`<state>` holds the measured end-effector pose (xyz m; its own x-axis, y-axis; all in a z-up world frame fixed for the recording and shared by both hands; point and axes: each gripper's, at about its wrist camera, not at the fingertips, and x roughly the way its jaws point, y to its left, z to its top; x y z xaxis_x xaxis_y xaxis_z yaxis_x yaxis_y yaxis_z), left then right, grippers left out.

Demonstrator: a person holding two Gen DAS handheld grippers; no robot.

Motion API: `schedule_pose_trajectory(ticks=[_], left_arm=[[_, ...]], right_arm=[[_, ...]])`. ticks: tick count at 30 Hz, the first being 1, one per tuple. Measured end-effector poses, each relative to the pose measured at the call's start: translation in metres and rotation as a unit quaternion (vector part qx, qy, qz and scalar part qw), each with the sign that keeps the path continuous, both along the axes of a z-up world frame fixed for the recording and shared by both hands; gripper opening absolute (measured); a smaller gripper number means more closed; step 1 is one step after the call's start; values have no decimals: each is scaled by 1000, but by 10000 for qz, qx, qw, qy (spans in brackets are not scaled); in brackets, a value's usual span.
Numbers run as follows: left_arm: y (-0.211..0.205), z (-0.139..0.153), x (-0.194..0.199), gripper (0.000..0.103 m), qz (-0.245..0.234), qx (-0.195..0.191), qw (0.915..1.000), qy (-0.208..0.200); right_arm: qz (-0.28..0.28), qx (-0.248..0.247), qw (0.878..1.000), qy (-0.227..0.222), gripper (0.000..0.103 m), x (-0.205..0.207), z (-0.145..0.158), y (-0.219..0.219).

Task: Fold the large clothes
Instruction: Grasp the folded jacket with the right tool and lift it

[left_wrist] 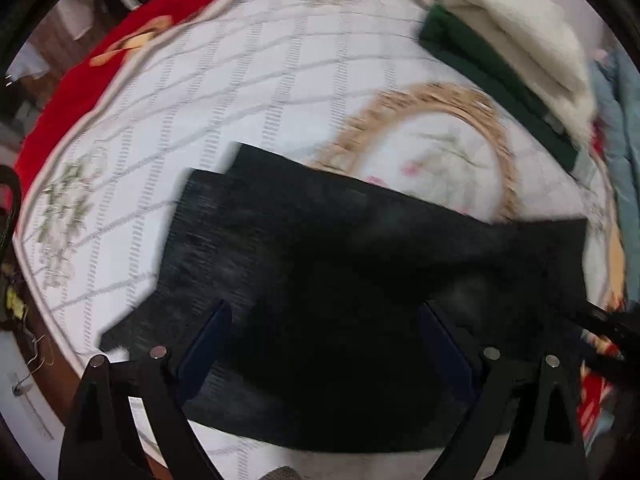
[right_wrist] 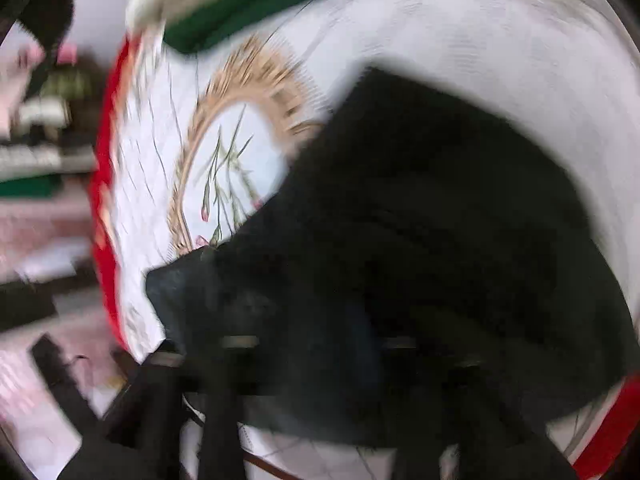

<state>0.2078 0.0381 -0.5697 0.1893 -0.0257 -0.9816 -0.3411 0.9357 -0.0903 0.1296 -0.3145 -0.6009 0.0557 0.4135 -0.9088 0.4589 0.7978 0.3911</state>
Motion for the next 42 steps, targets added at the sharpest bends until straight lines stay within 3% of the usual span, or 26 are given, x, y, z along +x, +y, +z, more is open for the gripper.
schedule_pose_trajectory(ticks=[1,4,6,9,12,15,17,19,20,22,26,30,33,35,38,42], left_arm=[[-10,-2,-1,96,-80,-52,10000,17],[-52,-21,4,96,-433,-213,9987,171],[-73,-41,10,96,-642,-135,9973,319],[-86,-56,13,101,-818,79,9959,376],[-86,-58,14,102,-951,55,9948,352],[-86,-59,14,102,-1090,20,9934,350],[-86,-60,17,102,-1156,19,9927,350],[-88,-62,27,102,-1218,55,9921,310],[-90,-63,29,102,-1265,94,9915,305],[-95,-64,34,102,-1330,85,9906,295],[-116,-62,45,102,-1513,-127,9883,164],[-149,-64,58,102,-1710,-646,9832,-1],[-151,-62,66,102,-1550,-1189,9807,-50],[-130,-55,65,102,-1161,-1456,9825,-89],[-67,-34,44,102,-300,-1624,9858,-290],[39,-8,-14,102,883,-1317,9863,-453]], right_arm=[[-270,-23,9996,-107,82,-22,13,-17],[-1181,-118,9929,-36,85,-105,30,-70],[-1730,-35,9849,62,85,-149,20,-97],[-2522,451,9666,32,82,-188,-32,-128],[-2891,854,9521,-509,81,-188,-64,-136],[-2987,1138,9392,-1251,81,-167,-66,-140],[-3064,1297,9328,-1383,80,-156,-60,-142],[-3078,1276,9312,-1478,55,-147,-60,-137],[-3055,1251,9326,-1462,38,-145,-58,-135],[-3115,1441,9250,-1632,24,-138,-52,-137],[-2964,1492,9208,-2049,18,-129,-5,-131],[-2410,981,9360,-2370,18,-111,63,-124],[-2016,600,9471,-2425,18,-98,95,-116],[-1676,403,9545,-2433,18,-84,114,-103],[-1006,255,9641,-2445,18,-62,136,-61],[19,349,9700,-2407,18,-37,140,28]])
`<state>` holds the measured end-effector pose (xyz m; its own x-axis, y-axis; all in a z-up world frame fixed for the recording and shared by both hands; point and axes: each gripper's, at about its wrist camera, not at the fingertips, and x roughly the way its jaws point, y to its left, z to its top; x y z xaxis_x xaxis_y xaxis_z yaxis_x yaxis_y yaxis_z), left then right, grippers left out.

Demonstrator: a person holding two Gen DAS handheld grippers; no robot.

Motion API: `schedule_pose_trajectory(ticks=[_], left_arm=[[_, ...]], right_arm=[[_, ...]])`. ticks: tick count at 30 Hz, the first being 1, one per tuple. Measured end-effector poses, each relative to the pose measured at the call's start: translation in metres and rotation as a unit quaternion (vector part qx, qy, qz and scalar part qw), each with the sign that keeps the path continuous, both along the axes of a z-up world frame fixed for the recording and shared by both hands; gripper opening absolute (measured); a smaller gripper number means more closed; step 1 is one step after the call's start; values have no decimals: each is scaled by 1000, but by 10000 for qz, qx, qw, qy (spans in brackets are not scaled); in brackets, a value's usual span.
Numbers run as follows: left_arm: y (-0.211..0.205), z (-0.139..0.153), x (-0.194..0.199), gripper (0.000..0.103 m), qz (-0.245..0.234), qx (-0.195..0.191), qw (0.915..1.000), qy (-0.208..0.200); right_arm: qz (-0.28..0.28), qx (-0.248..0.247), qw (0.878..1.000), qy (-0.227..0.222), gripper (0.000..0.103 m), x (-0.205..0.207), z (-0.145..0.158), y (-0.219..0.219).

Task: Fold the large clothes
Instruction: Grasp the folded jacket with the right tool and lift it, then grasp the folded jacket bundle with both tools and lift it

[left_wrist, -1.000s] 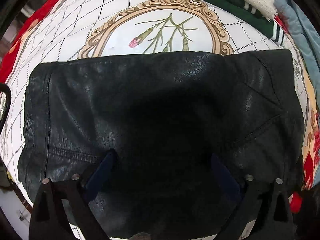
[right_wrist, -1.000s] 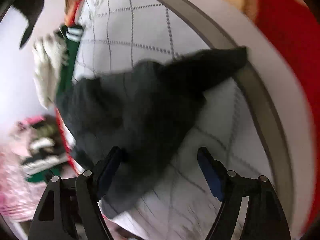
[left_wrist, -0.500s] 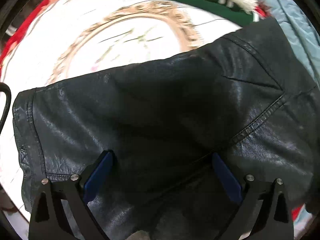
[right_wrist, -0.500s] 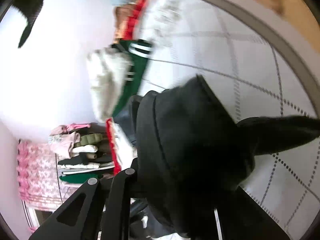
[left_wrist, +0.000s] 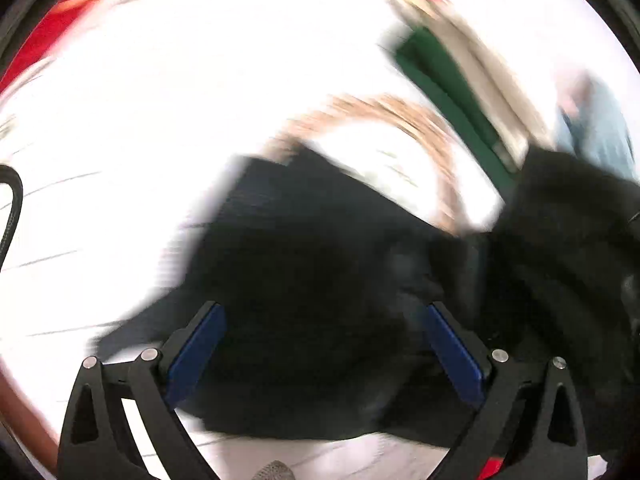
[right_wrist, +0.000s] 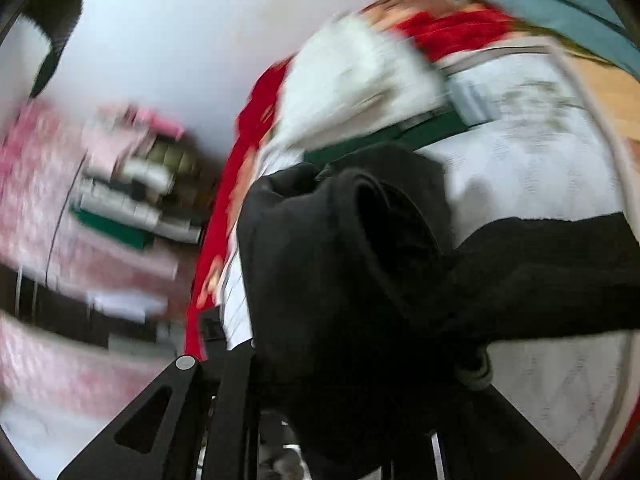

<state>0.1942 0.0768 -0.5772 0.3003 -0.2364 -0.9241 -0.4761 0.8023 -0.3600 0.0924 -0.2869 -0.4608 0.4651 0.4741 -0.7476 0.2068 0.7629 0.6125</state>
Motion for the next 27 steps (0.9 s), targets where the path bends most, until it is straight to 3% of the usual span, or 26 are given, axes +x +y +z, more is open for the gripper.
schedule_pose_trajectory(ticks=[4,8,11,12,14,15,17,20,23,25,26,27], left_arm=[[79,16,-66,102,912,447,9947,175],[115,25,-110,102,1470,944,9842,276],[133,34,-132,102,1744,1151,9776,259],[137,39,-136,102,1792,1201,9762,214],[137,51,-138,102,1812,1207,9760,96],[133,60,-136,102,1788,1194,9766,-3],[131,69,-124,102,1734,1119,9784,-150],[117,87,-98,102,1547,872,9827,-526],[95,88,-69,102,1174,1083,9852,-615],[80,78,-53,102,926,1168,9873,-545],[72,69,-43,102,818,1181,9885,-469],[64,55,-31,102,704,1118,9905,-377]], right_arm=[[744,198,9967,263,18,15,-33,87],[1678,81,9806,1006,24,19,-102,184],[2263,-83,9571,1805,40,12,-156,233],[2372,66,9509,1986,53,9,-166,242],[2530,331,9467,1965,68,7,-160,247],[2590,657,9448,1896,84,8,-149,243],[2447,1492,9375,1975,99,8,-137,225],[2066,1508,9455,2017,99,13,-111,183],[1710,449,9696,1690,96,30,-82,139],[1715,-163,9720,1596,71,47,-78,128],[1702,-346,9704,1677,40,58,-85,127],[1717,-401,9669,1844,29,71,-100,129]])
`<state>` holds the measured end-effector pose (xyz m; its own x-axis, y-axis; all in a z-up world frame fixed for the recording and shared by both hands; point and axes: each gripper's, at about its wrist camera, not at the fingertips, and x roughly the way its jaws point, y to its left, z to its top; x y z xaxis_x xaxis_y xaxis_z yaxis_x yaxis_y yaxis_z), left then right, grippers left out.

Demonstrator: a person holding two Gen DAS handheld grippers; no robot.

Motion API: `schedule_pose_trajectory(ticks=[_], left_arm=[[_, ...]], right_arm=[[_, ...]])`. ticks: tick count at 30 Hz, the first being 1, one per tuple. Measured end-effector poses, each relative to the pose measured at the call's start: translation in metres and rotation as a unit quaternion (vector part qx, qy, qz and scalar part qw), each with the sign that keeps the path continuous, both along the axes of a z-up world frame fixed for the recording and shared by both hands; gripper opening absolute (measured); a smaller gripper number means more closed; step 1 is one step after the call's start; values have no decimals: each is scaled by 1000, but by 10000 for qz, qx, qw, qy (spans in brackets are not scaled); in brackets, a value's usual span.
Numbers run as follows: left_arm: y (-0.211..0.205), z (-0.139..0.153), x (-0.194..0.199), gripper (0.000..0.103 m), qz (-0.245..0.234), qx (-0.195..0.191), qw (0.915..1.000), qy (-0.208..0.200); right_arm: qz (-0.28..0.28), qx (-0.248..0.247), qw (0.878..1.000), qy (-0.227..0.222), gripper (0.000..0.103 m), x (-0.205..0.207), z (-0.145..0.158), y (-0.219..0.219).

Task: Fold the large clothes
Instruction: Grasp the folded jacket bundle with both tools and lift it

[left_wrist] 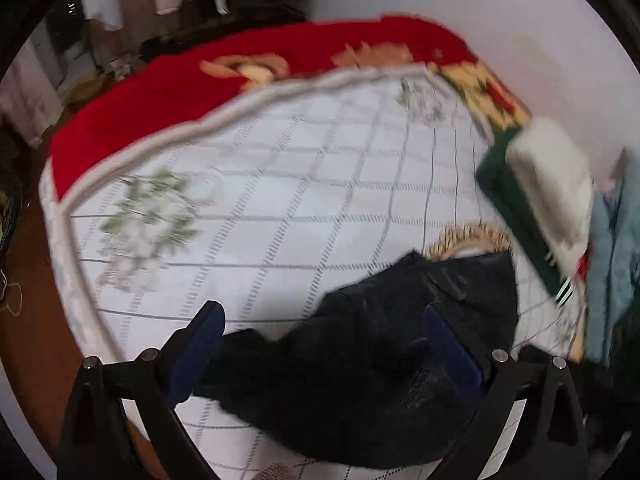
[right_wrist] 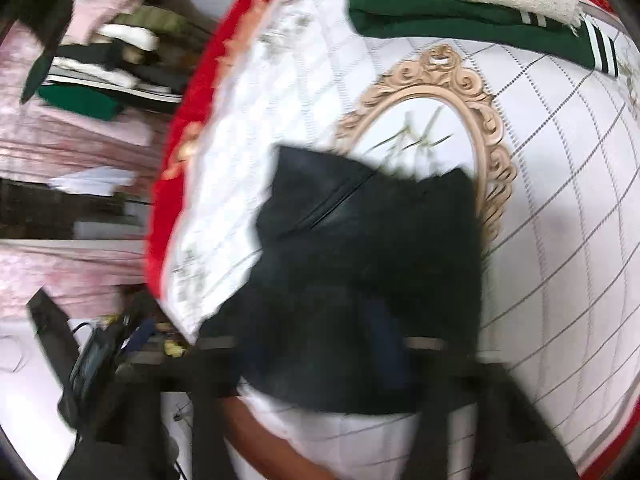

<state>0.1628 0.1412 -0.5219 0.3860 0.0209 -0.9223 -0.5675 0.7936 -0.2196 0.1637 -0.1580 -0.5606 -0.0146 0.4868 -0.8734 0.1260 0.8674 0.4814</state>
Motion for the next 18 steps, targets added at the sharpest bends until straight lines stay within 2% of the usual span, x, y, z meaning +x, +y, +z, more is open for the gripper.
schedule_pose_trajectory(ticks=[2,4,7,8,11,13,14,17,18], left_arm=[[-8,-14,14,102,-103,-132,9998,100],[-11,-23,27,102,-150,-345,9993,79],[-15,-23,37,102,-254,-100,9996,115],[-15,-25,39,102,-269,-11,9995,152],[-14,-34,46,102,-285,-62,9991,299],[-16,-42,54,102,-357,-165,9985,391],[-18,-47,60,102,-419,-189,9979,449],[-27,-67,86,102,-723,-202,9955,586],[-29,-79,96,102,-801,-128,9940,735]], right_arm=[[-28,222,9992,330,29,19,-30,8],[199,-11,9974,686,24,36,-70,30],[222,-234,9943,1012,15,46,-116,50],[250,-271,9942,1007,14,47,-121,56],[422,-233,9927,1101,15,47,-110,63],[240,162,9922,1215,19,41,-93,46],[79,389,9928,1134,21,38,-76,36],[-215,328,9973,623,58,30,-43,12],[-227,283,9981,493,59,28,-38,7]])
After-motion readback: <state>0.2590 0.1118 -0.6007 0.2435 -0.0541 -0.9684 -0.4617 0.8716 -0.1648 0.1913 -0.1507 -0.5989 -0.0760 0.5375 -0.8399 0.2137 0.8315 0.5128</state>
